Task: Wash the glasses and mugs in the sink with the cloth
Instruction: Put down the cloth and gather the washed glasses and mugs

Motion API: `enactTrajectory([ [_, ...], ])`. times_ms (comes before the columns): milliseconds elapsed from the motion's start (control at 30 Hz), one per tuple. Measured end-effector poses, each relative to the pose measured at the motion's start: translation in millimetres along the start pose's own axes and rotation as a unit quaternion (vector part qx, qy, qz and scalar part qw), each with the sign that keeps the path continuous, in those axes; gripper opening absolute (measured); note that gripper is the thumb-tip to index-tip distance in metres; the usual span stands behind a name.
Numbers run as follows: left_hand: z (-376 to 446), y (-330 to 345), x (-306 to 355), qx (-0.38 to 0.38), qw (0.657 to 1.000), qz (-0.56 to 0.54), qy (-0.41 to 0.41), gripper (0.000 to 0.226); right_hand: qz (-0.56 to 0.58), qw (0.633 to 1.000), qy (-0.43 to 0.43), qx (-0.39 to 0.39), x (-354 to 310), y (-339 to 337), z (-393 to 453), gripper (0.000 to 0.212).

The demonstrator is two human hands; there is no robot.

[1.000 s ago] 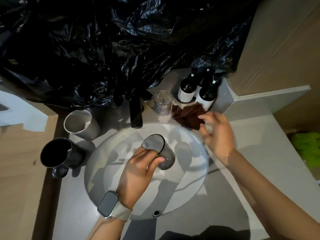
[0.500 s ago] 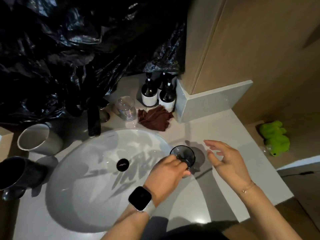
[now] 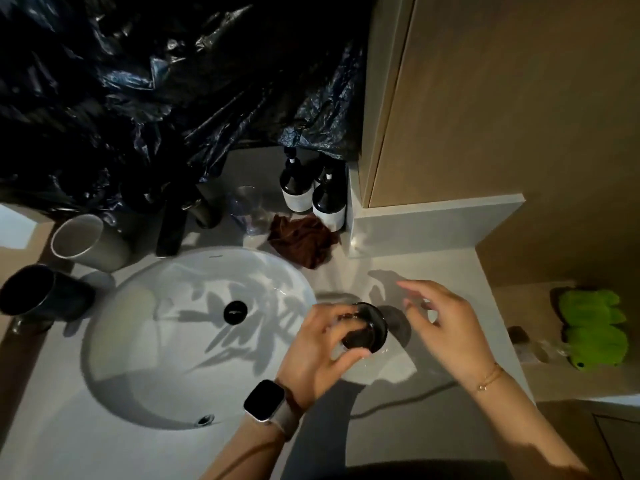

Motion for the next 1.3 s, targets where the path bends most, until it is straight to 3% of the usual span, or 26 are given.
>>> enactTrajectory([
  [133,23.0,-60.2,-16.8,0.225,0.956,-0.055,-0.182,0.023,0.025,0.999,-0.024,0.002,-20.3,2.9,21.8,0.034],
  [233,55.7,-97.7,-65.5,0.289,0.899,-0.102,-0.314,0.054,0.029,0.999,-0.044,-0.002,-38.0,16.1,36.9,0.033],
  [300,76.6,-113.4,-99.1,0.307,0.878,-0.118,-0.348,0.069,0.035,0.999,-0.038,-0.009,-47.0,26.6,44.6,0.033],
  [400,98.5,-117.5,-137.5,0.310,0.889,-0.063,-0.330,0.064,0.052,0.999,-0.014,-0.011,-56.4,37.3,52.4,0.034],
  [567,117.1,-113.1,-169.1,0.304,0.872,-0.240,-0.300,0.094,0.049,0.999,0.004,-0.001,-59.2,46.9,56.0,0.035],
  [667,116.5,-120.0,-176.7,0.278,0.852,-0.293,-0.334,0.088,0.061,0.998,0.018,0.014,-58.0,45.9,51.1,0.037],
  [733,114.0,-122.8,-167.8,0.274,0.854,-0.266,-0.352,0.077,0.059,0.998,0.013,0.030,-56.0,45.4,46.0,0.033],
  [867,89.0,-125.4,-141.9,0.267,0.876,-0.254,-0.310,0.062,0.106,0.992,0.028,0.060,-58.3,34.0,26.9,0.026],
  [967,48.3,-124.2,-106.3,0.245,0.901,-0.179,-0.311,0.064,0.163,0.984,0.066,0.023,-48.3,26.1,-4.7,0.055],
  [1100,-7.0,-104.4,-60.1,0.173,0.910,-0.215,-0.311,0.067,0.195,0.973,0.112,-0.044,-23.3,41.6,-46.3,0.103],
  [1200,-38.0,-84.4,-30.7,0.139,0.905,-0.224,-0.333,0.069,0.230,0.963,0.131,-0.057,-22.9,60.7,-52.7,0.111],
  [1300,-60.0,-66.9,-10.7,0.127,0.909,-0.228,-0.326,0.071,0.215,0.969,0.111,-0.047,-25.9,75.3,-45.6,0.106],
])
Point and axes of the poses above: each hand's wrist, its own z-axis towards the middle knuckle, its own y-axis out of the palm, x = y × z, the point moved 1 cm from there along z, towards the middle knuckle, and after that the axes turned 11 degrees about -z, right-handed, at the moved point
